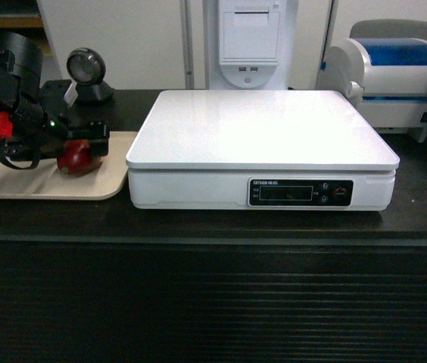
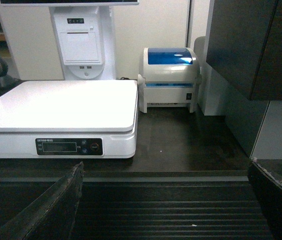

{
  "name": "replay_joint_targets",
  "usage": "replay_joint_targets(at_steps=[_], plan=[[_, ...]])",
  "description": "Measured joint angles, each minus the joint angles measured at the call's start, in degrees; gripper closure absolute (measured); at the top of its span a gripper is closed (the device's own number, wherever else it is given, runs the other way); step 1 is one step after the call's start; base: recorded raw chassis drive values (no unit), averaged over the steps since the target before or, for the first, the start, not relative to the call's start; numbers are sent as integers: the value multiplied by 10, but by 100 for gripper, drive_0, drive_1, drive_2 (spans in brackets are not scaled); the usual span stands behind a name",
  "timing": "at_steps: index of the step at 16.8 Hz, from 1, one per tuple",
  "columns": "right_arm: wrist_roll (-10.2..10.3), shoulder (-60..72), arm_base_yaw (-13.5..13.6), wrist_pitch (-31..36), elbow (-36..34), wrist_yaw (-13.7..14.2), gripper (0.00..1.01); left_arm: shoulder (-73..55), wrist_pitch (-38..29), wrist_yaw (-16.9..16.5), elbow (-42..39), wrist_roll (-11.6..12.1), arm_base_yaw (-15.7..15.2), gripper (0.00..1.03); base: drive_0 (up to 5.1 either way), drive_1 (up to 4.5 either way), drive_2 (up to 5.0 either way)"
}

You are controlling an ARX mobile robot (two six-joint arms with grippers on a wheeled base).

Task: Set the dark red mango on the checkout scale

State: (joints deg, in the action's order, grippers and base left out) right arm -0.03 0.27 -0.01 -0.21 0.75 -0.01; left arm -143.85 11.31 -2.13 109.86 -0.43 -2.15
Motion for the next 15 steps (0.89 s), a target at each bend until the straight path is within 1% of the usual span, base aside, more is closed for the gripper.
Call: replay_joint_targets(at_steps=[2, 6, 7, 8, 9, 11, 12, 15], plan=[[0, 0, 0, 0, 0, 0, 3, -12, 3, 0, 9, 7, -1, 5, 0, 0, 0], [0, 0, 0, 0, 0, 0, 3, -18, -6, -4, 14, 12, -2, 5, 0, 0, 0], [0, 0, 0, 0, 0, 0, 3, -18, -11, -5, 14, 16, -2, 5, 0, 0, 0], [0, 0, 0, 0, 0, 0, 3, -18, -21, -4, 9, 25, -2, 7, 0, 0, 0], [0, 0, 0, 0, 0, 0, 3, -18, -31, -4, 3, 27, -2, 16, 0, 0, 0], [0, 0, 0, 0, 0, 0, 3, -15, -52, -6, -12, 35, 0, 37, 0, 0, 0], [0, 0, 0, 0, 0, 0, 3, -8, -64, -5, -25, 37, 1, 42, 0, 0, 0], [0, 0, 0, 0, 0, 0, 3, 29, -111, -15, -96, 38, 3, 44, 0, 0, 0]])
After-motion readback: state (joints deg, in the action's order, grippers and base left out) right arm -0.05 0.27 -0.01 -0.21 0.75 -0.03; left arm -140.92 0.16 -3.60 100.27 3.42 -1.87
